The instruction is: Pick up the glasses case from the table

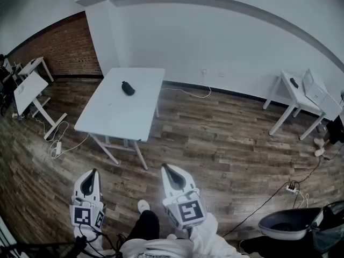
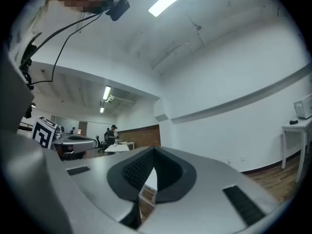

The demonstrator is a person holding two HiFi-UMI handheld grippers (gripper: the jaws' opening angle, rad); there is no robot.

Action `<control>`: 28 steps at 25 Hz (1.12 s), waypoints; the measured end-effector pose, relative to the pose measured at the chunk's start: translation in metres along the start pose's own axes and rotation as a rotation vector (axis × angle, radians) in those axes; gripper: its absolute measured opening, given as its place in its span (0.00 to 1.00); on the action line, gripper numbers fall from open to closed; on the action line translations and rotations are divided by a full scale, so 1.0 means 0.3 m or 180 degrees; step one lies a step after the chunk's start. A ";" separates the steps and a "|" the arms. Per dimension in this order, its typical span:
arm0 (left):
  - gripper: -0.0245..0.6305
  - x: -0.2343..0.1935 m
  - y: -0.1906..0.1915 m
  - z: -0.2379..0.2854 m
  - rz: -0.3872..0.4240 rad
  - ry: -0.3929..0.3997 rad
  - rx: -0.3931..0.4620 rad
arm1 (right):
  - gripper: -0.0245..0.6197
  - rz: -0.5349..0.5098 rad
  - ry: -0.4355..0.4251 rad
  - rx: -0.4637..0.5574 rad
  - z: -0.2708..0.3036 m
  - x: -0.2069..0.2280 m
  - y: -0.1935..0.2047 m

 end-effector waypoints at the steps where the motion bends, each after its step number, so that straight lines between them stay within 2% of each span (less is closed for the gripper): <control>1: 0.06 -0.016 0.015 0.044 -0.0002 0.0015 0.0012 | 0.05 0.0003 0.0004 0.0011 0.045 0.015 0.008; 8: 0.06 -0.208 0.156 0.423 -0.0024 0.0119 0.0066 | 0.05 -0.0063 0.0067 -0.0041 0.445 0.106 0.081; 12: 0.06 -0.379 0.178 0.720 0.0035 0.0213 0.0083 | 0.05 -0.0138 0.0108 -0.0014 0.782 0.169 0.034; 16: 0.06 -0.552 0.236 0.934 -0.0024 0.0222 0.0168 | 0.05 -0.0197 0.0077 0.0069 1.081 0.195 -0.007; 23: 0.06 -0.759 0.381 1.142 -0.0070 0.0146 0.0111 | 0.05 -0.0141 0.0073 -0.0032 1.395 0.227 0.021; 28: 0.06 -0.816 0.370 1.225 -0.0044 0.0083 0.0006 | 0.05 -0.0080 -0.0016 -0.0175 1.528 0.267 0.044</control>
Point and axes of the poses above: the fingertips, and each gripper's own axes: z forward along the fingers, x to its right, y out of its underside, the point moved 7 cm from there along -z, backward along the fingers, and after that the axes turned 6 degrees about z, right-handed, at the moved point
